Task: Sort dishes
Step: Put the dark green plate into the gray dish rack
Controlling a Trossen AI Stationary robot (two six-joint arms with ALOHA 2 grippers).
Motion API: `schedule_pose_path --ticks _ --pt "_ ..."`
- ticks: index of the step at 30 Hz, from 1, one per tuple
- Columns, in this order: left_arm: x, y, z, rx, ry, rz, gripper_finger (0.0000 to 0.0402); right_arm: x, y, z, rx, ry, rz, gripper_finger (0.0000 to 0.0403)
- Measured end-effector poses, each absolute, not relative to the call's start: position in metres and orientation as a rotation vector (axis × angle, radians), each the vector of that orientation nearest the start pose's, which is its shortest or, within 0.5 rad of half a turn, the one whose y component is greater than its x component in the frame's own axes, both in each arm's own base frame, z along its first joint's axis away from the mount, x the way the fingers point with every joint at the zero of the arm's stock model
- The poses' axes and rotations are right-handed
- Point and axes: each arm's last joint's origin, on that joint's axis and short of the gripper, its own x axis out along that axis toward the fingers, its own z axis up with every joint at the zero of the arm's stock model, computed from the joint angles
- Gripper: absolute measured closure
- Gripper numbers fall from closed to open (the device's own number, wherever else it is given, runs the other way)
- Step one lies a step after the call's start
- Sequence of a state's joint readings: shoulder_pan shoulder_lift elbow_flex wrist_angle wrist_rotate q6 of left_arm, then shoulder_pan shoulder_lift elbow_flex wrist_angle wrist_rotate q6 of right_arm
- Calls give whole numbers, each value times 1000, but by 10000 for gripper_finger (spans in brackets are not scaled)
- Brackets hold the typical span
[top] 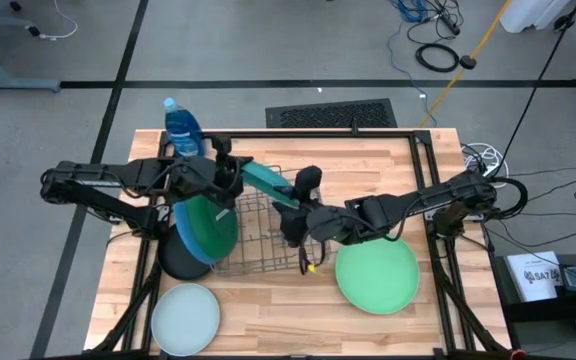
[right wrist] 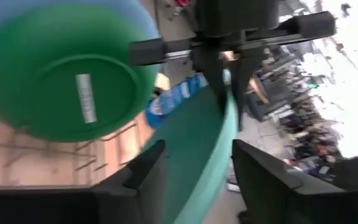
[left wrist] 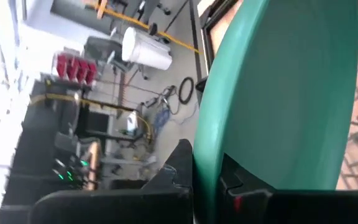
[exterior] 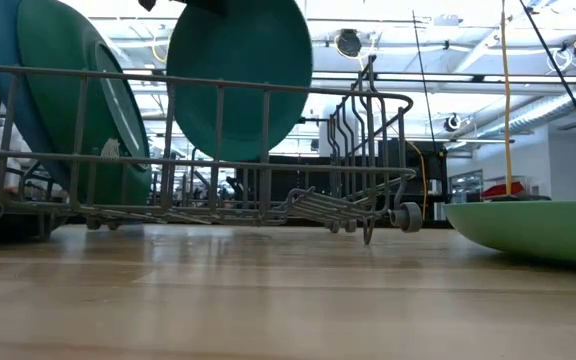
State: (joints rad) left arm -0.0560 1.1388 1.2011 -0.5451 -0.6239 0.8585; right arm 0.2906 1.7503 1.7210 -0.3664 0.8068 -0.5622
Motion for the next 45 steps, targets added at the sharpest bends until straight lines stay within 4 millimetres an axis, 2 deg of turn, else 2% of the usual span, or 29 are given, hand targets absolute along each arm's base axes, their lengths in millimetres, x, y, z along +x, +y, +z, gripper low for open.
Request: schedule_pose_path --ticks 5,9,13,17,21,24,28,33,37,45 --pt "229 -3 379 1131 667 230 396 368 99 391 -696 480 -385 200" --pt "221 -10 383 1178 627 154 396 353 98 403 -648 472 -384 199" --pt "210 -17 379 1224 666 57 396 339 94 411 -587 473 -379 201" --pt "201 -25 379 1247 665 4 396 337 90 412 -550 480 -371 201" --pt "197 -35 380 1266 625 -32 396 344 82 407 -502 489 -340 201" --pt "194 -38 381 1273 616 -26 396 353 69 394 -452 519 -315 202" --pt "190 -43 382 1282 598 -50 397 370 48 362 -417 578 -318 202" --pt "186 -48 383 1287 577 -69 397 391 29 336 -330 450 -264 202" --pt "182 -51 384 1288 561 -87 397 405 15 311 -286 457 -269 202" --pt "177 -50 385 1258 558 -93 397 439 8 264 -228 453 -177 202"
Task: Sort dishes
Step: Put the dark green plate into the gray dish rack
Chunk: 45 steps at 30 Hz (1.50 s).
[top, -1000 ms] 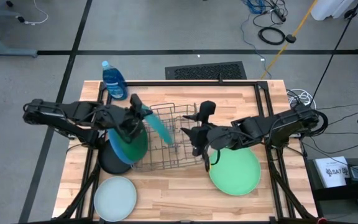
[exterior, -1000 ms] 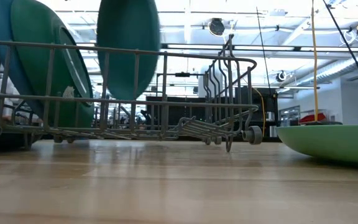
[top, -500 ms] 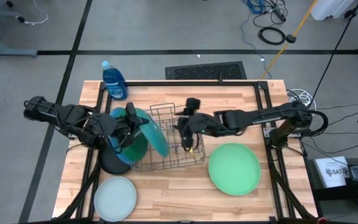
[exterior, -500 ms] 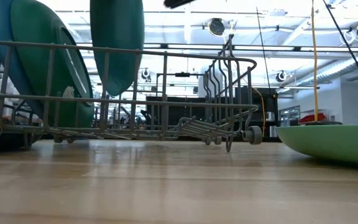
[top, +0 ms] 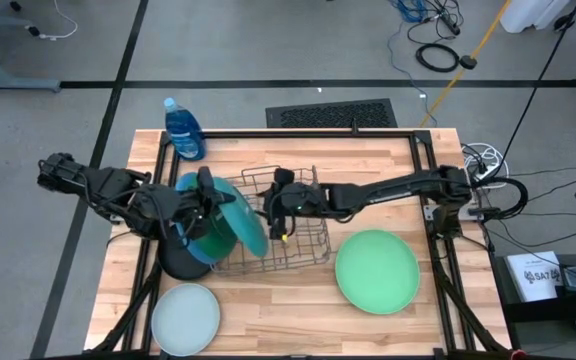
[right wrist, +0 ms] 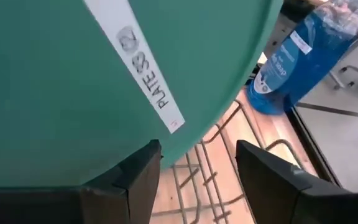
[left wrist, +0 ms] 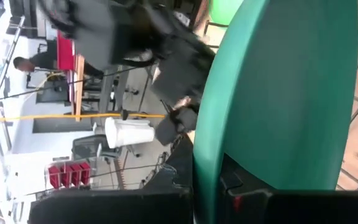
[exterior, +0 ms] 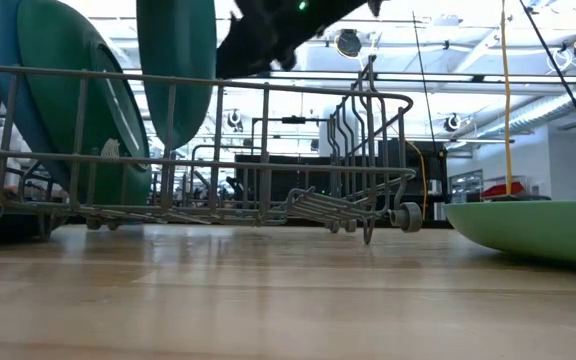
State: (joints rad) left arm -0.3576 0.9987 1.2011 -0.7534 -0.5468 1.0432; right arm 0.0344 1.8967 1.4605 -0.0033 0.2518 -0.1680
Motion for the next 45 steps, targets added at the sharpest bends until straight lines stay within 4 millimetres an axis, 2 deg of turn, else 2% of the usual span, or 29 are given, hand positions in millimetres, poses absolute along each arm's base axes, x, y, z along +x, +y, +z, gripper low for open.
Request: schedule_pose_path --ticks 7,14,21,27,35,42,45 --pt "177 -50 384 1243 565 -98 387 454 12 246 -211 391 -146 202" --pt "178 -50 384 1168 560 -74 374 455 17 248 -208 362 -130 202" --pt "178 -50 385 1161 562 -57 372 455 25 248 -223 357 -113 202" --pt "179 -45 385 1169 598 29 370 454 31 249 -258 349 -138 202" --pt "195 -34 377 1145 684 87 366 454 32 248 -268 360 -155 202" --pt "215 -24 370 1141 737 151 313 454 36 249 -298 352 -197 202" --pt "223 -22 367 1171 764 163 302 454 37 249 -299 351 -194 202"
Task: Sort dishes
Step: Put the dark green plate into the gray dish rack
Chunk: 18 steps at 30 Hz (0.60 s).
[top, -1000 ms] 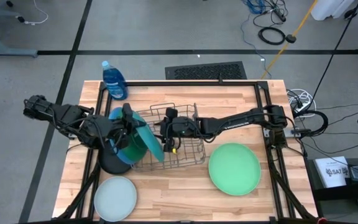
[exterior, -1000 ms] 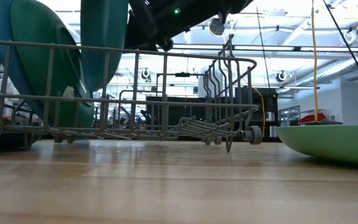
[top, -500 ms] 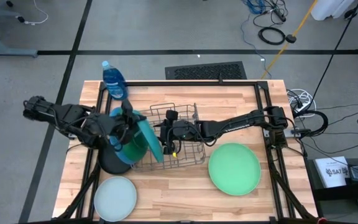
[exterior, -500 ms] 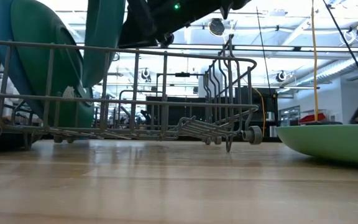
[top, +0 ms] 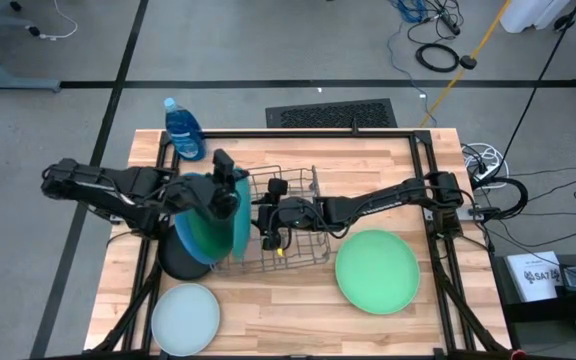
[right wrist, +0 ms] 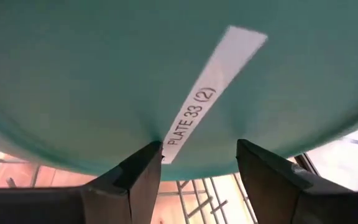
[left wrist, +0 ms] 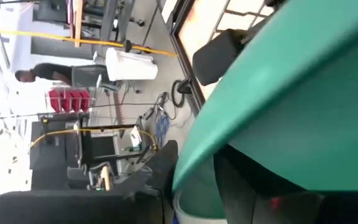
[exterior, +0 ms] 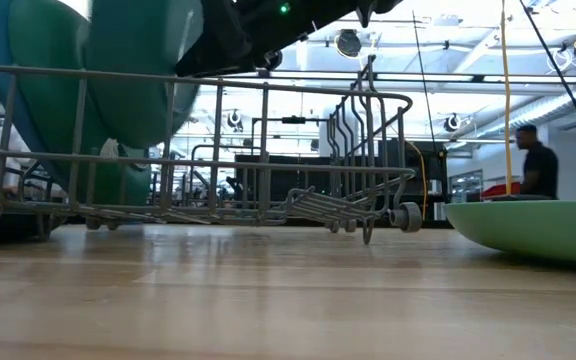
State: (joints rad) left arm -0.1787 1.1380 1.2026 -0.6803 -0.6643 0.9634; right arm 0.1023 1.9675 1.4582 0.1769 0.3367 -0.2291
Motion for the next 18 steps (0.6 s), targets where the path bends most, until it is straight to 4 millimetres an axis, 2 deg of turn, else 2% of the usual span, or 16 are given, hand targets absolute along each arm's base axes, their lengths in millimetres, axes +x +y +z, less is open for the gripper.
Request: schedule_pose_path --ticks 5,10,13,18 --pt "231 -23 361 1215 802 148 300 454 37 249 -299 348 -199 202" --pt "229 -27 361 1240 811 170 306 454 36 250 -298 339 -208 202" --pt "228 -30 361 1248 805 161 325 454 36 250 -303 340 -225 202" --pt "226 -34 360 1293 827 165 384 454 35 250 -305 346 -238 202"
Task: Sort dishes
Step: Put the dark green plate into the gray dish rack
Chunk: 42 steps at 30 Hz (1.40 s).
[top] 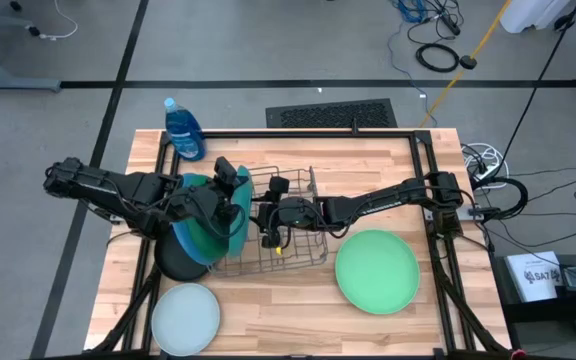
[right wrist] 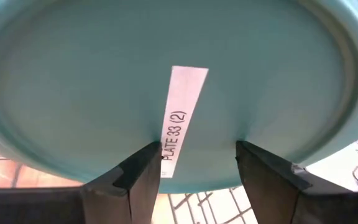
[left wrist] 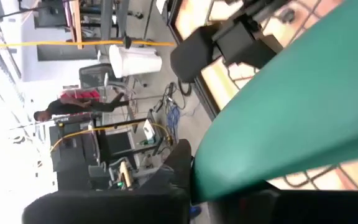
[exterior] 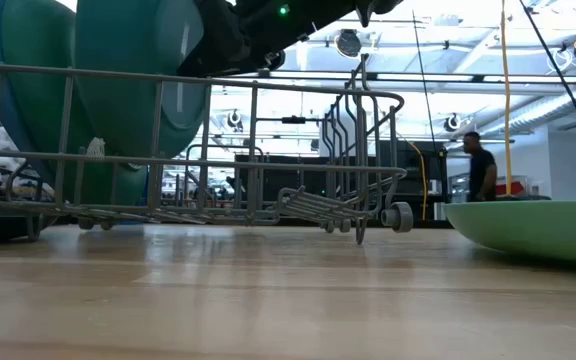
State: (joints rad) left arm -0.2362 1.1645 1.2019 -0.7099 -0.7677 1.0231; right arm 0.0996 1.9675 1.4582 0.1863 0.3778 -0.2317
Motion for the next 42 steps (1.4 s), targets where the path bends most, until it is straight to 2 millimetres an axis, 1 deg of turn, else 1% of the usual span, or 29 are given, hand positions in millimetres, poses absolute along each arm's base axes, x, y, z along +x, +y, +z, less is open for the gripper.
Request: schedule_pose_path --ticks 1,8,11,15,19,22,28,35,42 --pt "225 -34 360 1301 833 170 390 454 34 250 -305 347 -243 202" --pt "222 -41 362 1343 840 231 398 454 34 251 -330 346 -277 202" --pt "221 -44 362 1307 826 261 399 453 34 252 -333 350 -277 202" --pt "214 -46 358 1262 870 327 400 453 34 252 -332 353 -278 202" --pt "208 -47 353 1162 892 374 401 453 33 251 -332 356 -278 202" --pt "203 -48 350 1149 913 400 401 454 34 253 -328 343 -275 202" --pt "197 -50 347 1170 952 391 401 454 34 253 -328 347 -274 202" --pt "192 -49 343 1134 982 390 401 453 33 252 -330 353 -276 202" --pt "192 -51 341 1073 987 274 396 453 33 252 -333 355 -271 202"
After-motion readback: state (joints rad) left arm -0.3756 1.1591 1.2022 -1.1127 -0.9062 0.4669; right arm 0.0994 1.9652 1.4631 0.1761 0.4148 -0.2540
